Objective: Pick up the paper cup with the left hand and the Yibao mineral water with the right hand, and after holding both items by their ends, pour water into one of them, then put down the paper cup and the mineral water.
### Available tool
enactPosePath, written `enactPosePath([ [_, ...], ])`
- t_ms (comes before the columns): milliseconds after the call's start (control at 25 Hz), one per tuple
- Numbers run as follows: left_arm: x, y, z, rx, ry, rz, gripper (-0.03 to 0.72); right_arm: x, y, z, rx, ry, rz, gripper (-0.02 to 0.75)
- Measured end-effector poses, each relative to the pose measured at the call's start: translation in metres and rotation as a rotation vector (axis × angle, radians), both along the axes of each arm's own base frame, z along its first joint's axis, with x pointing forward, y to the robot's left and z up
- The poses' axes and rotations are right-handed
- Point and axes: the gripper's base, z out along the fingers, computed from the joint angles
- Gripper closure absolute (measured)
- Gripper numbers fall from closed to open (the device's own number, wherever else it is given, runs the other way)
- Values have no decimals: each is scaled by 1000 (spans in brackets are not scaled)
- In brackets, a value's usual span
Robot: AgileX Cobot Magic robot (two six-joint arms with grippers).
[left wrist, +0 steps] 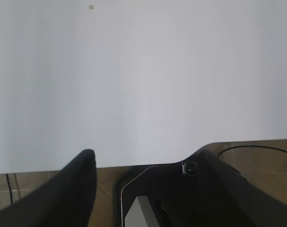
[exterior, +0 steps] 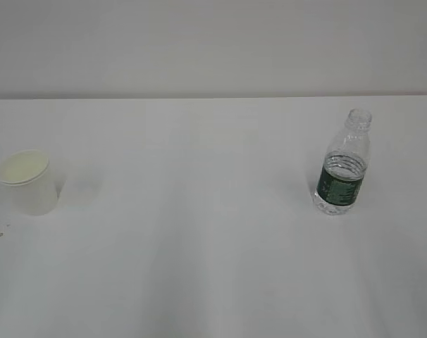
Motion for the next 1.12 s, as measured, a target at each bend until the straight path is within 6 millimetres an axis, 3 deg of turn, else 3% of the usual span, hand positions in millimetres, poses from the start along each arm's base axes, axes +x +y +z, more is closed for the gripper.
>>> enactPosePath([
  [760,10,0,2,8,-80,-5,197,5,2,-19,51,-135,-14,166],
  [1120,21,-1,-17,2,-5,-4,197,5,1,-23,113,-146,-65,166],
])
